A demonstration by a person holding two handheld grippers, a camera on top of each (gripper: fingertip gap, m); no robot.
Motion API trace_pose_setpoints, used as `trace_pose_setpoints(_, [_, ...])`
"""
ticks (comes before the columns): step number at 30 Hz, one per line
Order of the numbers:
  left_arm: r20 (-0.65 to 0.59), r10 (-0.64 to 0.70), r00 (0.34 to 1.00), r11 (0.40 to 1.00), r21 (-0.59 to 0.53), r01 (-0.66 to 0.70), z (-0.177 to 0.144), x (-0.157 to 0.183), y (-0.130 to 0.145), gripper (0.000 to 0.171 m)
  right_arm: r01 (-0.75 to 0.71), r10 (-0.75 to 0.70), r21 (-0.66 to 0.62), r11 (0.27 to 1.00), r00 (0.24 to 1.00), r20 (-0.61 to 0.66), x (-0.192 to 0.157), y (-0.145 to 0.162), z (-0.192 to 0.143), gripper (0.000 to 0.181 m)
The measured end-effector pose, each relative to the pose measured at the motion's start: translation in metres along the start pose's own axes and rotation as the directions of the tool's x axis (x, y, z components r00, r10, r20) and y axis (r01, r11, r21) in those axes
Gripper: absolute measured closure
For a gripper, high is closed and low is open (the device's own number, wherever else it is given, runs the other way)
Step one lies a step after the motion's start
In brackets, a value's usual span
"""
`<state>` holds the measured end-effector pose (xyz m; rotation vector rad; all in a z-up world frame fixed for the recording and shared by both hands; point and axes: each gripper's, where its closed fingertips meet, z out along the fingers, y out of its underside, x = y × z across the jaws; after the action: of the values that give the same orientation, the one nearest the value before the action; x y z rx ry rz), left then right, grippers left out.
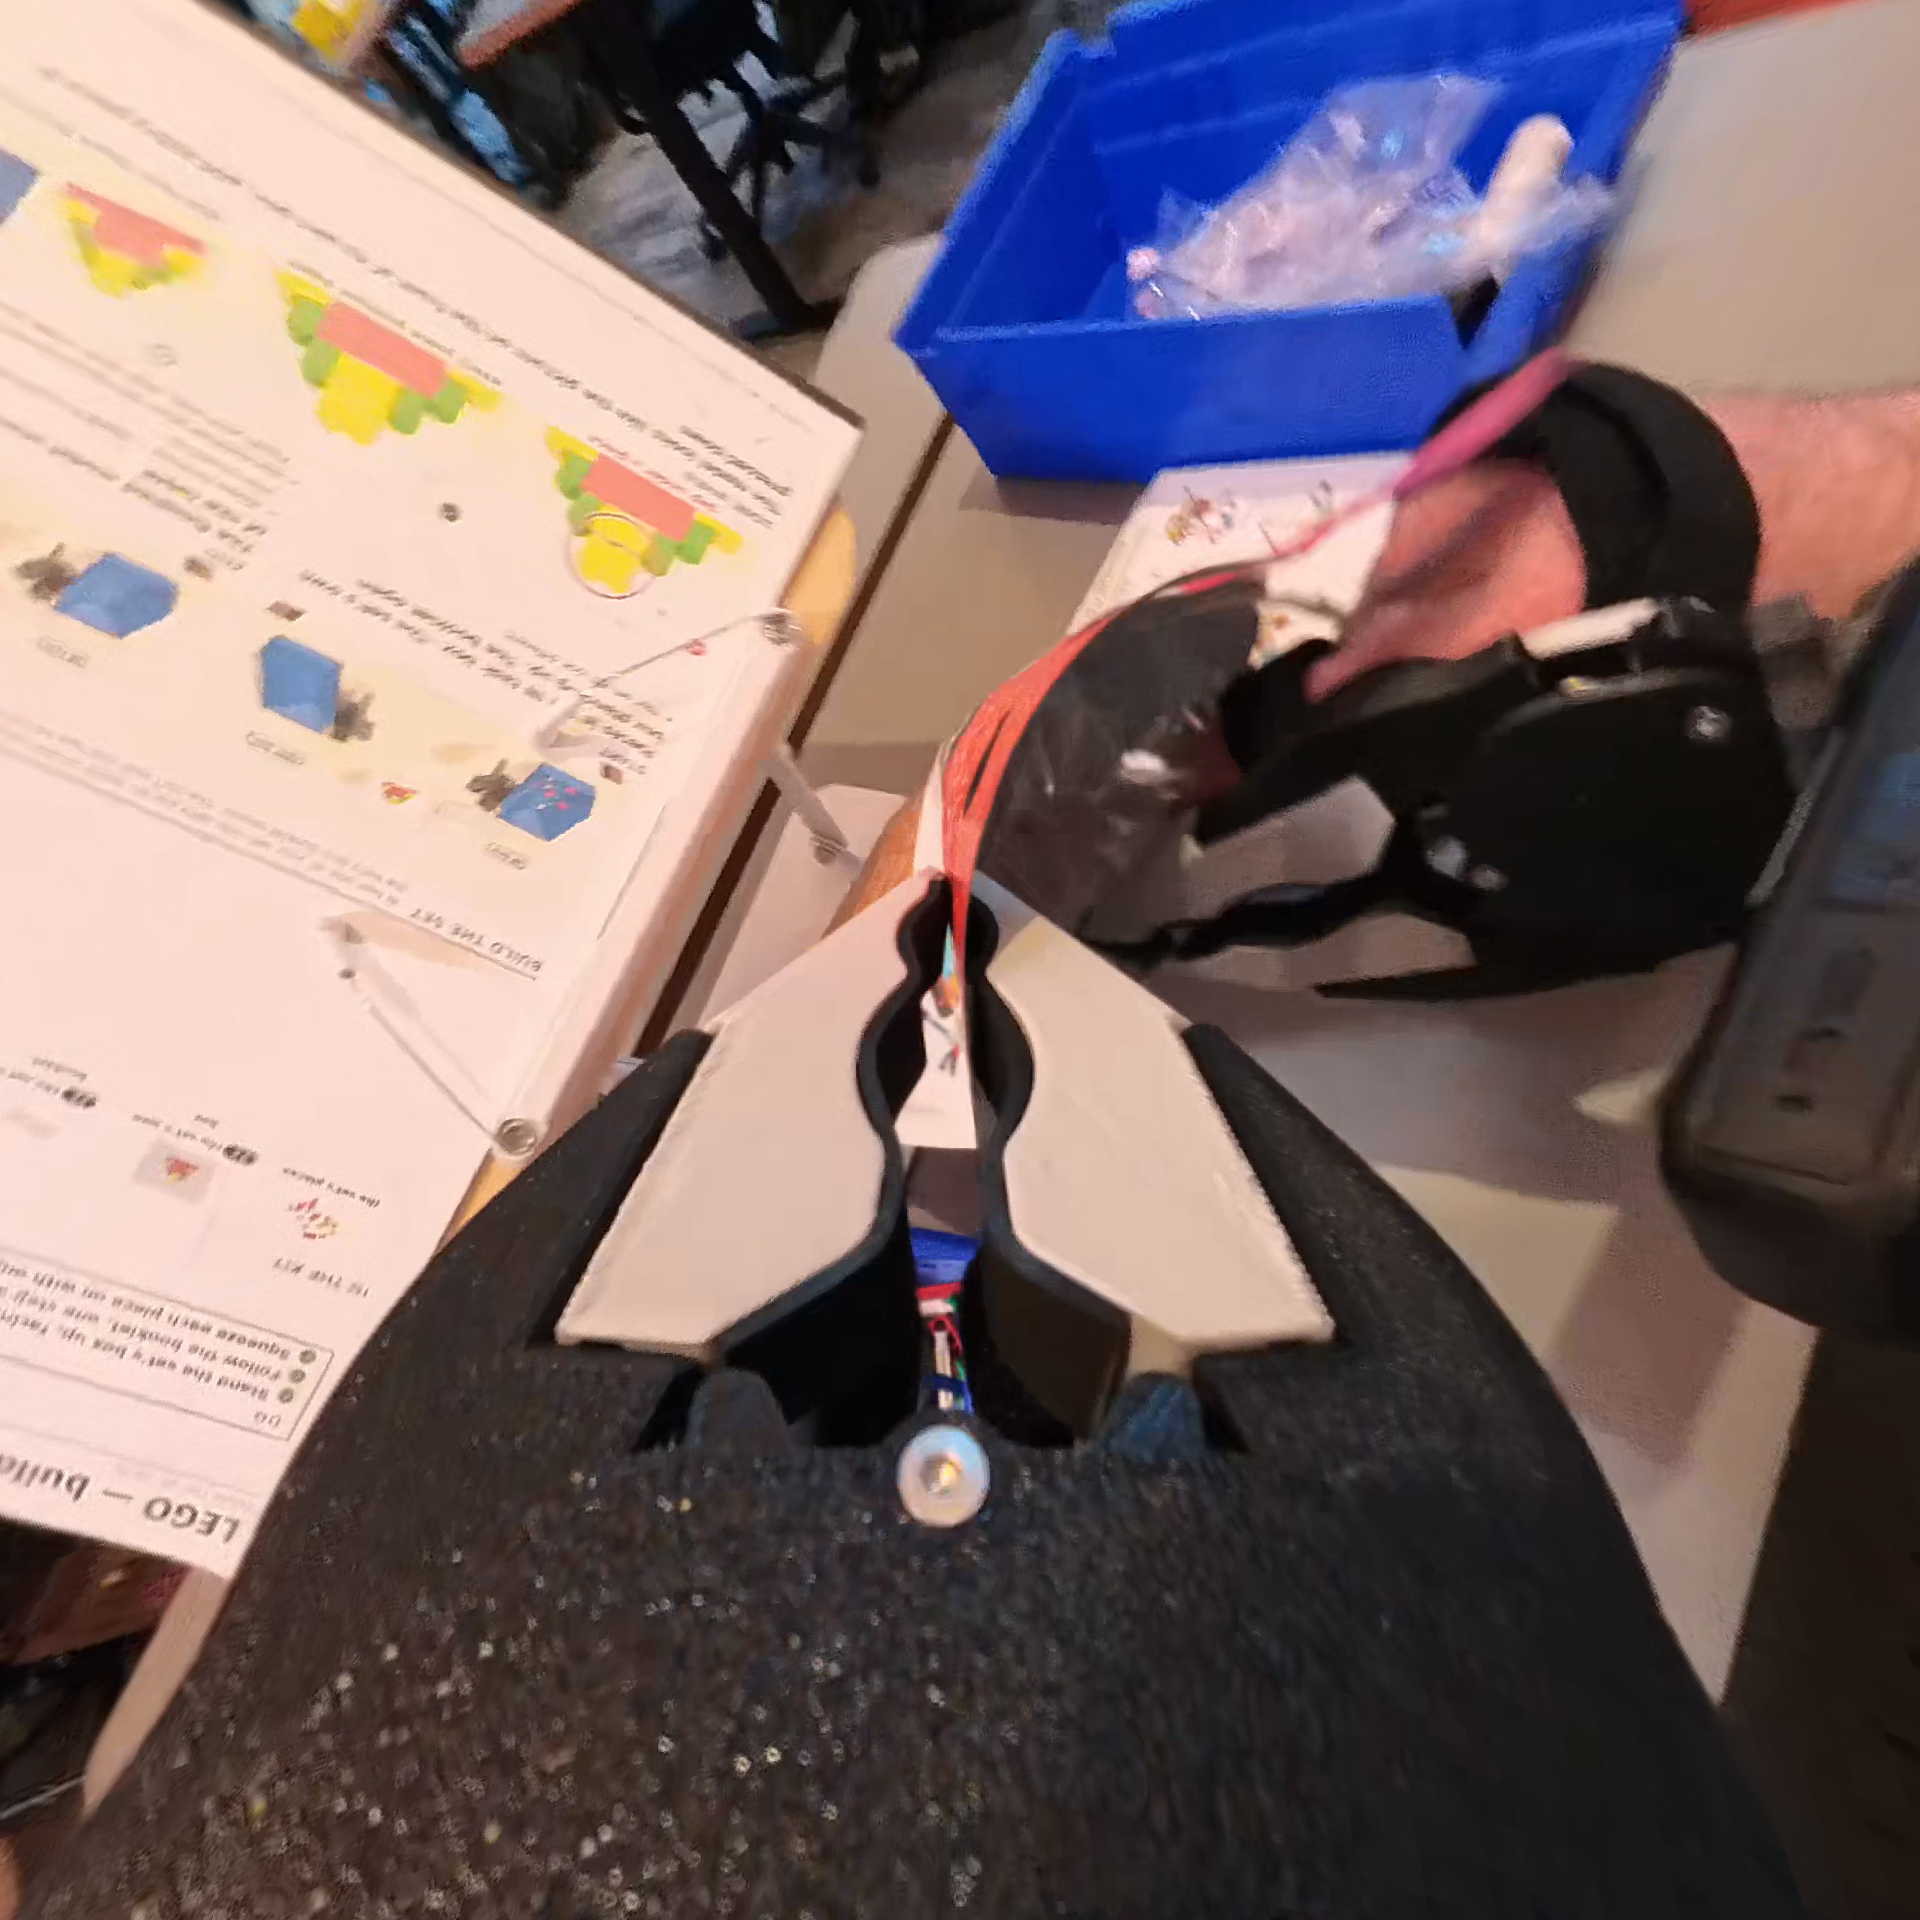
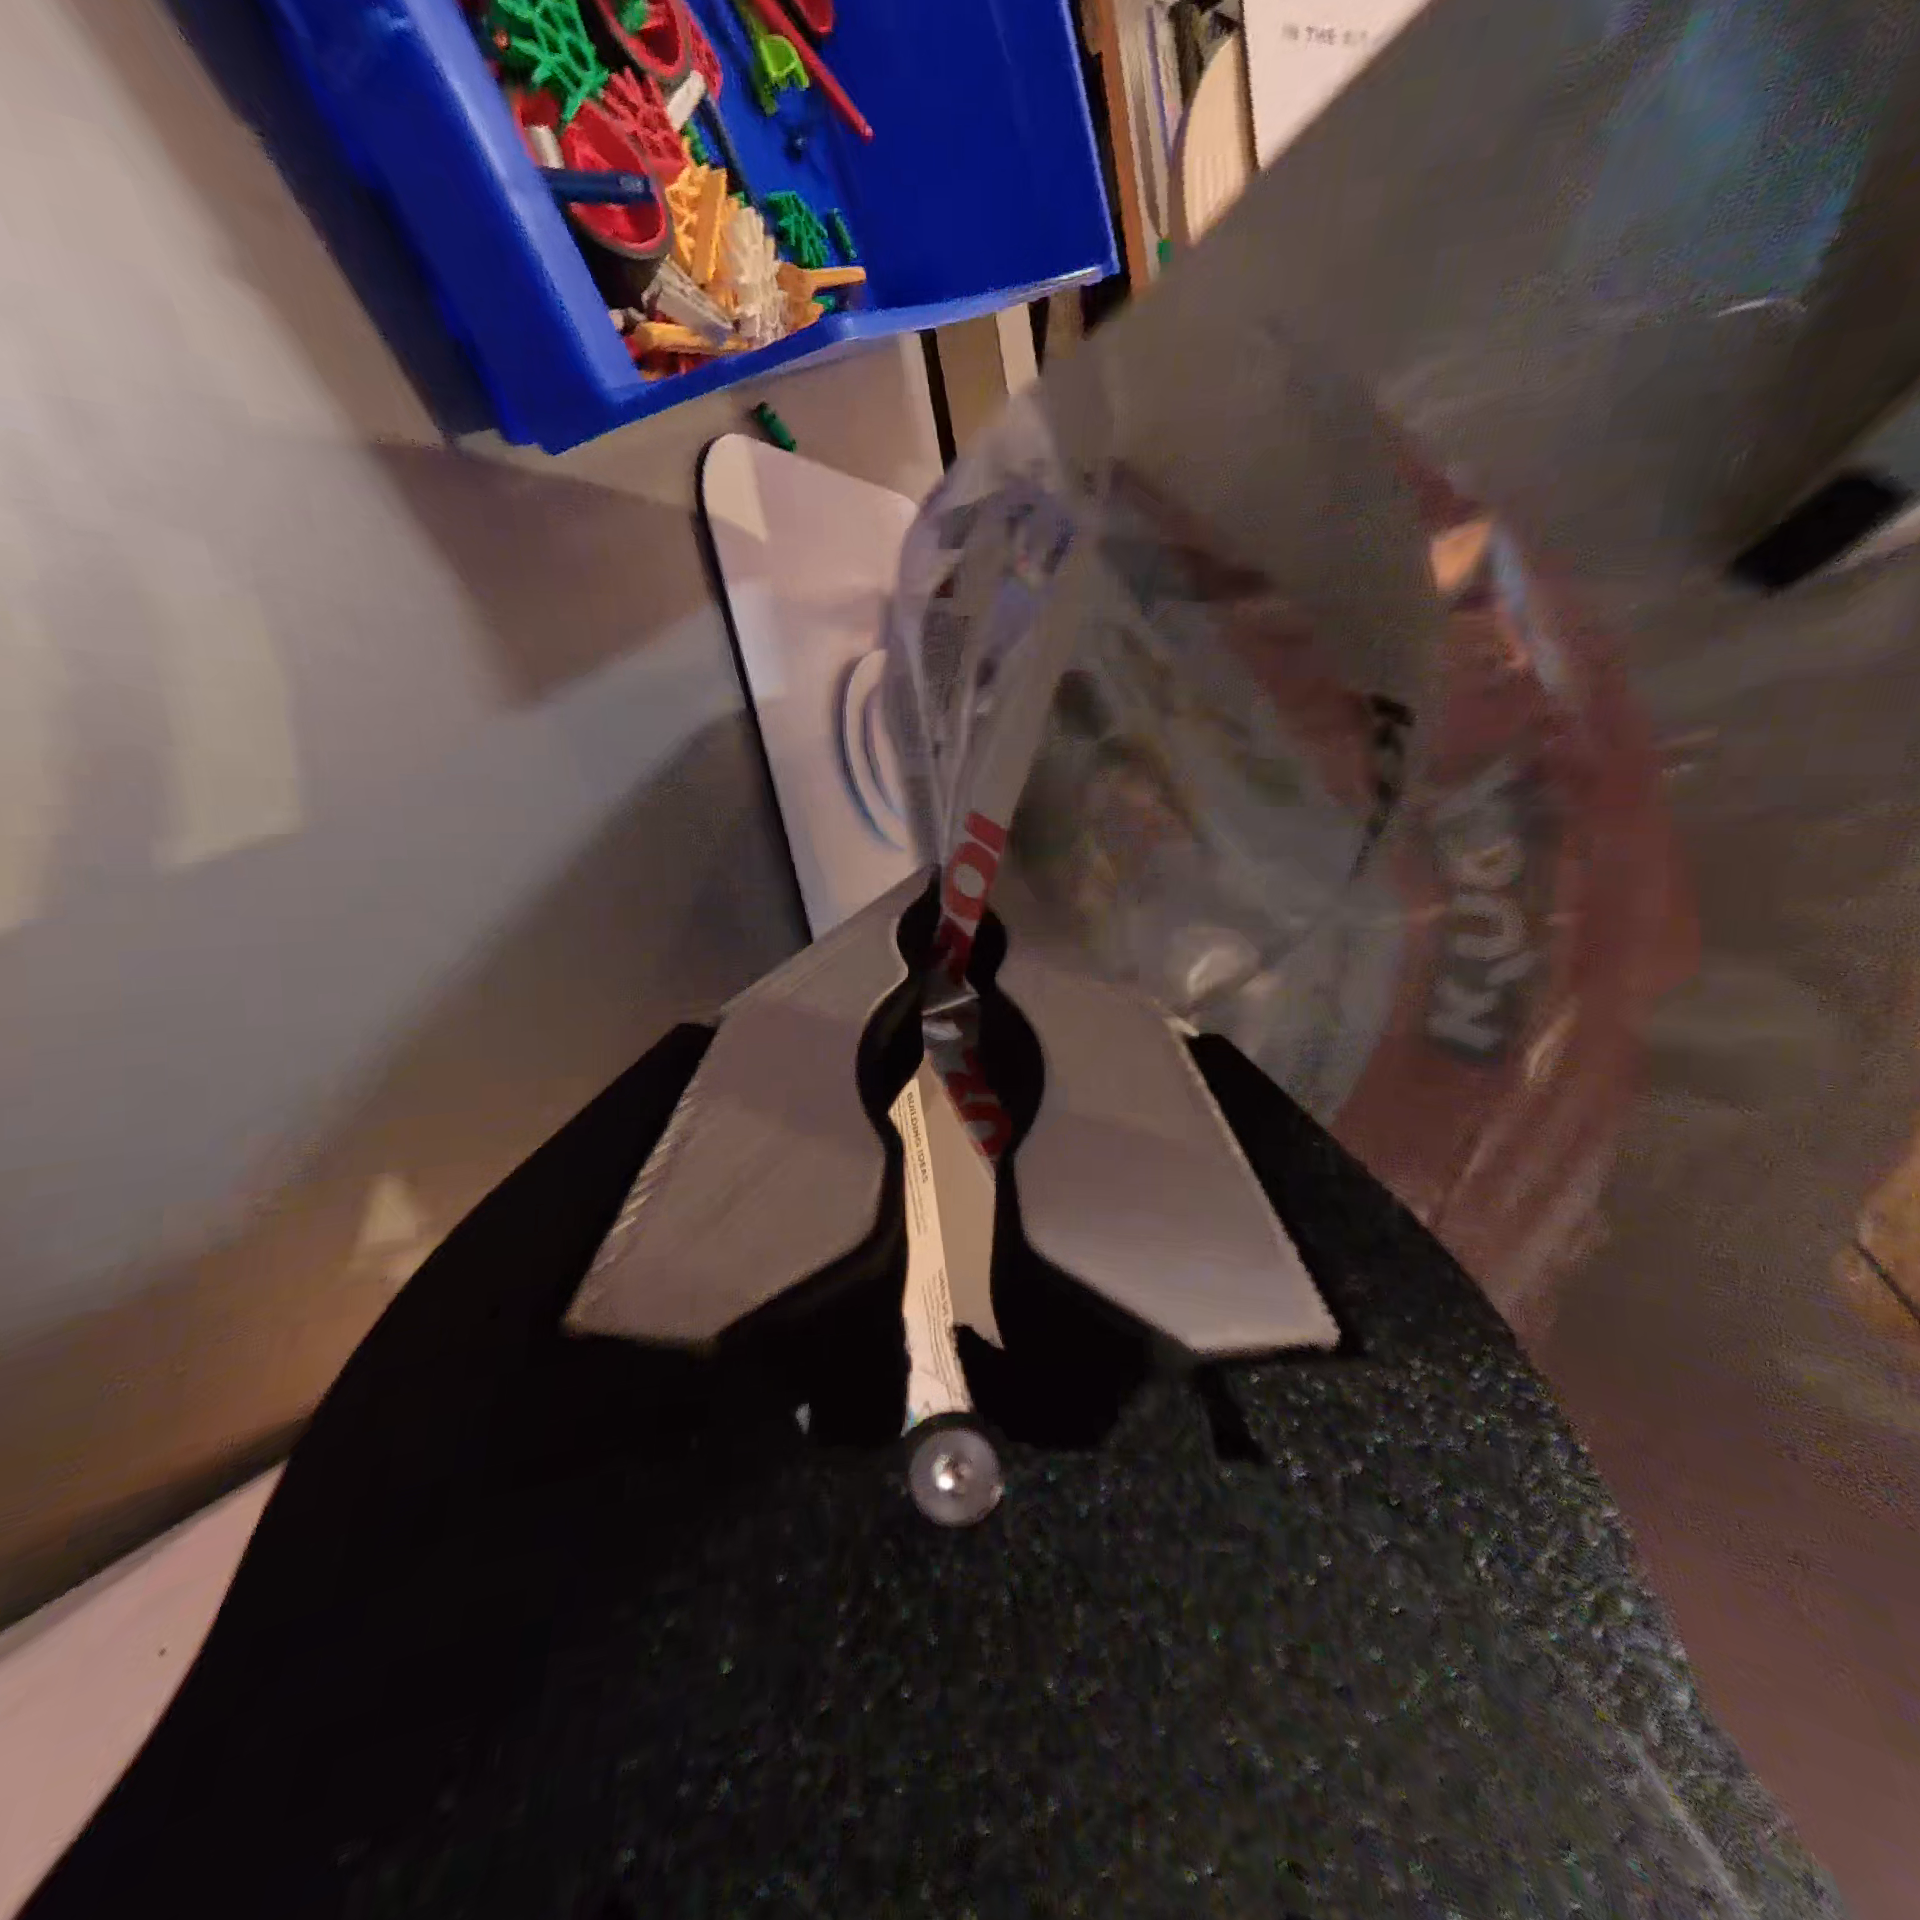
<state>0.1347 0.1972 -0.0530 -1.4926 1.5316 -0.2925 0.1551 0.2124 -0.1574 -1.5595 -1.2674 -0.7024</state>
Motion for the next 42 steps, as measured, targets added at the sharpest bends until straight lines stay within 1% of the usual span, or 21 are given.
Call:
trace_pose_setpoints(2, [0.067,-0.035,0.997,0.999,0.031,0.033,-0.006,-0.019,-0.003,0.171,0.01,-0.011,0.025,1.0,0.999,0.048,-0.007,-0.002,-0.005,0.181])
trace_pose_setpoints(4, [0.132,-0.006,0.991,1.0,0.023,0.003,-0.008,-0.032,0.001,0.171,-0.024,0.01,0.088,0.996,0.988,0.151,-0.016,-0.012,-0.019,0.181])
trace_pose_setpoints(6, [0.163,0.007,0.987,1.0,0.018,-0.01,-0.003,-0.036,0.006,0.171,0.003,-0.015,0.078,0.997,0.987,0.159,-0.011,-0.013,-0.029,0.181])
trace_pose_setpoints(10, [0.099,0.037,0.994,0.999,0.036,-0.04,-0.008,-0.026,-0.002,0.171,0.024,-0.034,0.069,0.997,0.988,0.151,-0.008,-0.012,-0.035,0.181])
trace_pose_setpoints(11, [0.112,0.06,0.992,0.997,0.041,-0.065,-0.011,-0.027,-0.007,0.167,0.023,-0.032,0.064,0.998,0.989,0.142,-0.006,-0.013,-0.036,0.181])
trace_pose_setpoints(12, [0.116,0.076,0.99,0.994,0.065,-0.084,-0.014,-0.026,-0.013,0.155,0.015,-0.025,0.08,0.997,0.992,0.121,-0.002,-0.018,-0.038,0.181])
trace_pose_setpoints(14, [0.06,0.042,0.997,0.995,0.083,-0.047,-0.02,-0.023,-0.019,0.129,0.013,-0.023,0.084,0.996,0.992,0.123,-0.002,-0.022,-0.041,0.181])
trace_pose_setpoints(15, [0.049,0.031,0.998,0.995,0.094,-0.036,-0.025,-0.024,-0.021,0.122,0.013,-0.022,0.076,0.997,0.993,0.115,-0.001,-0.023,-0.041,0.181])
trace_pose_setpoints(17, [-0.018,0.013,1.0,0.995,0.098,-0.011,-0.032,-0.017,-0.022,0.113,0.008,-0.018,0.081,0.997,0.992,0.122,-0.002,-0.025,-0.042,0.181])
trace_pose_setpoints(18, [-0.074,-0.007,0.997,0.998,0.066,0.012,-0.032,-0.009,-0.017,0.103,0.011,-0.019,0.073,0.997,0.994,0.109,0.001,-0.026,-0.042,0.181])
trace_pose_setpoints(22, [-0.095,-0.008,0.995,1.0,0.009,0.009,-0.026,0.002,0.002,0.089,-0.041,0.036,0.046,0.998,0.995,0.094,0.008,-0.031,-0.041,0.181])
trace_pose_setpoints(24, [-0.152,-0.043,0.987,0.997,0.055,0.052,-0.03,0.015,0.006,0.09,-0.073,0.069,0.036,0.997,0.993,0.098,0.011,-0.029,-0.04,0.181])
trace_pose_setpoints(25, [-0.128,-0.056,0.99,0.996,0.064,0.065,-0.03,0.014,0.01,0.094,-0.068,0.064,0.041,0.997,0.994,0.088,0.012,-0.029,-0.04,0.181])
trace_pose_setpoints(27, [-0.077,-0.08,0.994,0.993,0.084,0.087,-0.025,0.009,0.018,0.114,-0.036,0.032,0.046,0.998,0.996,0.086,0.007,-0.033,-0.041,0.181])
trace_pose_setpoints(29, [-0.044,-0.1,0.994,0.992,0.072,0.103,-0.015,0.007,0.029,0.124,-0.033,0.027,0.057,0.998,0.996,0.09,0.005,-0.039,-0.042,0.181])
trace_pose_setpoints(31, [-0.065,-0.104,0.992,0.991,0.081,0.109,-0.008,0.015,0.033,0.142,-0.03,0.024,0.062,0.998,0.995,0.096,0.002,-0.044,-0.044,0.181])
trace_pose_setpoints(32, [-0.03,-0.08,0.996,0.992,0.091,0.082,-0.006,0.014,0.033,0.155,-0.025,0.018,0.064,0.998,0.995,0.098,0.001,-0.046,-0.046,0.181])
trace_pose_setpoints(34, [0.015,-0.051,0.999,0.994,0.094,0.049,-0.005,0.013,0.032,0.171,-0.011,0.003,0.066,0.998,0.993,0.119,-0.004,-0.05,-0.048,0.181])
trace_pose_setpoints(36, [0.133,0.006,0.991,0.997,0.08,-0.017,-0.007,0.004,0.029,0.171,0.004,-0.015,0.075,0.997,0.989,0.145,-0.01,-0.057,-0.05,0.181])
trace_pose_setpoints(39, [0.282,0.132,0.95,0.986,0.06,-0.155,-0.011,-0.001,0.017,0.171,0.035,-0.05,0.089,0.995,0.984,0.171,-0.012,-0.067,-0.061,0.181])
trace_pose_setpoints(42, [0.361,0.158,0.919,0.976,0.084,-0.201,-0.019,-0.007,0.005,0.171,-0.007,-0.02,0.118,0.993,0.973,0.229,-0.009,-0.072,-0.073,0.181])
